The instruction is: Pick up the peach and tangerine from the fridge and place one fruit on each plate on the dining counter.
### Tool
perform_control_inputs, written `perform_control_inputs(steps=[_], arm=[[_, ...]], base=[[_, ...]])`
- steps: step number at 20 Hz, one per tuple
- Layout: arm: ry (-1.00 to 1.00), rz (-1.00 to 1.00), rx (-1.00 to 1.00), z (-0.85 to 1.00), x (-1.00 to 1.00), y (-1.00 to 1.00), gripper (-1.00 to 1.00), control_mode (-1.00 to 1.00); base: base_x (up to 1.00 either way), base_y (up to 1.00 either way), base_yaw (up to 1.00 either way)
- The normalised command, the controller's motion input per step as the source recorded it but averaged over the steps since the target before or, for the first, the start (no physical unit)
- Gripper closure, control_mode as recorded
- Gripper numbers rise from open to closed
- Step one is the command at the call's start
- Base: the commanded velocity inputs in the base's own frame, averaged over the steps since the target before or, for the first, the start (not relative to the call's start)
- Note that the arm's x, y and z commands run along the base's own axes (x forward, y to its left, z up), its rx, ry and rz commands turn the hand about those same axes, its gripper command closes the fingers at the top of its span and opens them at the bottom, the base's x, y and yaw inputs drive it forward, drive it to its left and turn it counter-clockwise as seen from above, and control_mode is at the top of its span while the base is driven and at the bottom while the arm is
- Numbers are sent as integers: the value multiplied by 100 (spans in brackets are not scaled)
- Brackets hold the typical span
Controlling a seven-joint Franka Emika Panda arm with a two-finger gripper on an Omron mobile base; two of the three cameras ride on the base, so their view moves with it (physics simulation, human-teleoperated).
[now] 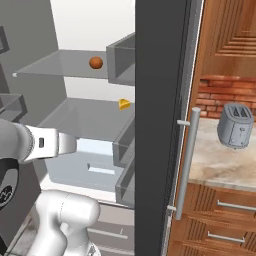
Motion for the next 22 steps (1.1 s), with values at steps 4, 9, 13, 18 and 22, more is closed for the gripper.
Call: perform_control_inputs(steps=[4, 9, 13, 18, 22], arm=[[0, 0, 0, 0, 0, 0, -100, 100], [0, 0, 0, 0, 0, 0, -100, 100], [-29, 2, 0, 48, 57, 0, -100, -100], [-29, 0, -1, 100, 38, 4, -100, -100], [-6, -3, -1, 89, 52, 26, -100, -100]], base=[[95, 0, 0], [95, 2, 0], [0, 0, 0], [0, 0, 0], [0, 0, 0]])
